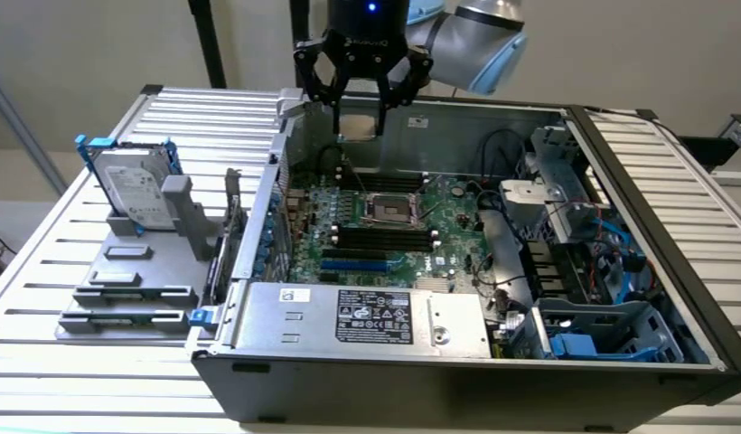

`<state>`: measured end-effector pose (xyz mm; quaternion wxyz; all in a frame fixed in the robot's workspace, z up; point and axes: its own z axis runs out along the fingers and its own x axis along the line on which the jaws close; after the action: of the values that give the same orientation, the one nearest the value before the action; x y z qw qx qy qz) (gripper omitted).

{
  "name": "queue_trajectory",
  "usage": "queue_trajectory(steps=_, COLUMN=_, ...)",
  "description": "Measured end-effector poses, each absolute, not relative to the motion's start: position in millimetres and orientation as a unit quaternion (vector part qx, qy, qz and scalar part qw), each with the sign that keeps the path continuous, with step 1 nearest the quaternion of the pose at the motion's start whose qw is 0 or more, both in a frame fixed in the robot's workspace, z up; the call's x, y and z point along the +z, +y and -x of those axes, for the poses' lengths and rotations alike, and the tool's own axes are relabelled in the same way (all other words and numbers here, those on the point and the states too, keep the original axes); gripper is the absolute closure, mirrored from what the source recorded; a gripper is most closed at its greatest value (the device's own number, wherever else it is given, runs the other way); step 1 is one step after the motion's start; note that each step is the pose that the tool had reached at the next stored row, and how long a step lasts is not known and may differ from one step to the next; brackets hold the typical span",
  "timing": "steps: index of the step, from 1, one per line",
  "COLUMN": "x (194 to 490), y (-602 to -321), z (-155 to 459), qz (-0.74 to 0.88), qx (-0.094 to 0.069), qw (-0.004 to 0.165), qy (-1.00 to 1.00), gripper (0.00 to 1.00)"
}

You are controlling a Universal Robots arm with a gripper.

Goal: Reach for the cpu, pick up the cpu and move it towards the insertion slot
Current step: 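Pick up the cpu and move it towards the insertion slot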

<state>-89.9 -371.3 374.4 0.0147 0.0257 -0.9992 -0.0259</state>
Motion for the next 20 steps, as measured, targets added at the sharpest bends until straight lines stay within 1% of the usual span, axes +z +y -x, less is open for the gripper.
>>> queue_trajectory(steps=11, x=366, y=-358, z=47, qz=-0.025, qx=-0.026, qw=0.015, qy=-0.999, gripper=0.46)
queue_trajectory(steps=20, x=362, y=-354, z=39, qz=-0.005, qx=-0.026, qw=0.014, qy=-1.0, gripper=0.46)
